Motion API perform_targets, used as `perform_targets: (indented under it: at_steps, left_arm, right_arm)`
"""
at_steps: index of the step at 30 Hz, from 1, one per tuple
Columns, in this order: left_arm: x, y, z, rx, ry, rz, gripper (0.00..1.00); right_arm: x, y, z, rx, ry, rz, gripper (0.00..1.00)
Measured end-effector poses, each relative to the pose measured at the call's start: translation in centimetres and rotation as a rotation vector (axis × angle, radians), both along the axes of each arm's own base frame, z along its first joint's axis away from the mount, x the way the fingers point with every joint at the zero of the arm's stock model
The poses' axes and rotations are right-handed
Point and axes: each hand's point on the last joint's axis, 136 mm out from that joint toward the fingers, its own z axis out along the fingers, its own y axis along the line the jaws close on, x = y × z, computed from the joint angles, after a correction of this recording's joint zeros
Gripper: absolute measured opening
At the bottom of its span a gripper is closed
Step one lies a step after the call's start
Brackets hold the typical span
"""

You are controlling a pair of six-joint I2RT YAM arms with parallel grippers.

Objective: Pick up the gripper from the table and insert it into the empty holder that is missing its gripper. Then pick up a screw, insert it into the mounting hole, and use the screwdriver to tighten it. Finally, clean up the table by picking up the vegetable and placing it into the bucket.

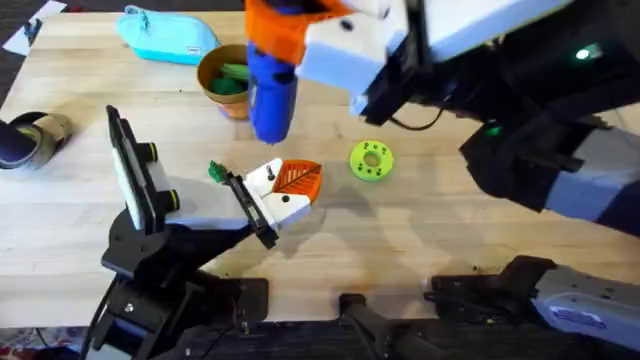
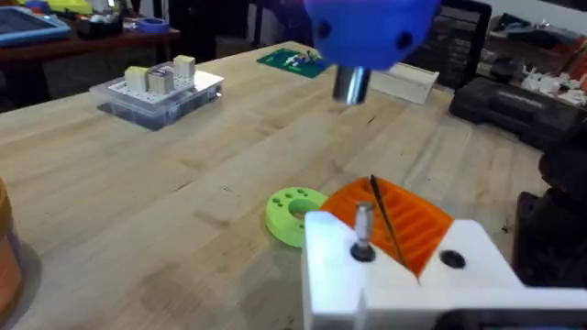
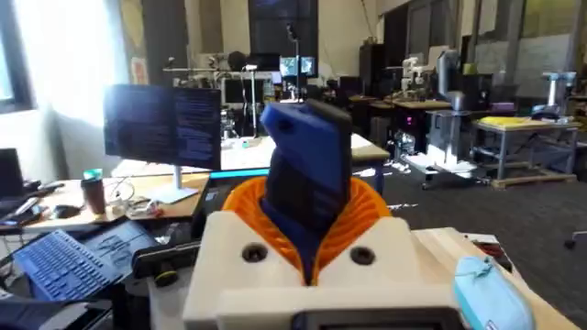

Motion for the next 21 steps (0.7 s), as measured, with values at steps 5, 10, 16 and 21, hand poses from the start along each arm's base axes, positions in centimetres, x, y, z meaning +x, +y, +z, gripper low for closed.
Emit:
perform_targets:
  at_steps: [5, 10, 16, 21]
  left_arm:
    - [0.0, 0.0, 0.0, 0.0, 0.0, 0.0, 0.017]
    - [0.0, 0.0, 0.0, 0.0, 0.0, 0.0, 0.017]
    - [0.0, 0.0, 0.0, 0.0, 0.0, 0.0, 0.017]
    - [0.0, 0.0, 0.0, 0.0, 0.0, 0.0, 0.017]
  right_arm:
    - [1.9, -1.6, 0.2, 0.01, 0.029, -0.055, 0.024]
    - [4.9, -2.7, -2.6, -0.081, 0.134, -0.128, 0.024]
    - [11.7, -8.3, -12.1, -0.372, 0.357, -0.417, 0.024]
    - [15.3, -16.2, -19.4, -0.672, 0.424, -0.75, 0.024]
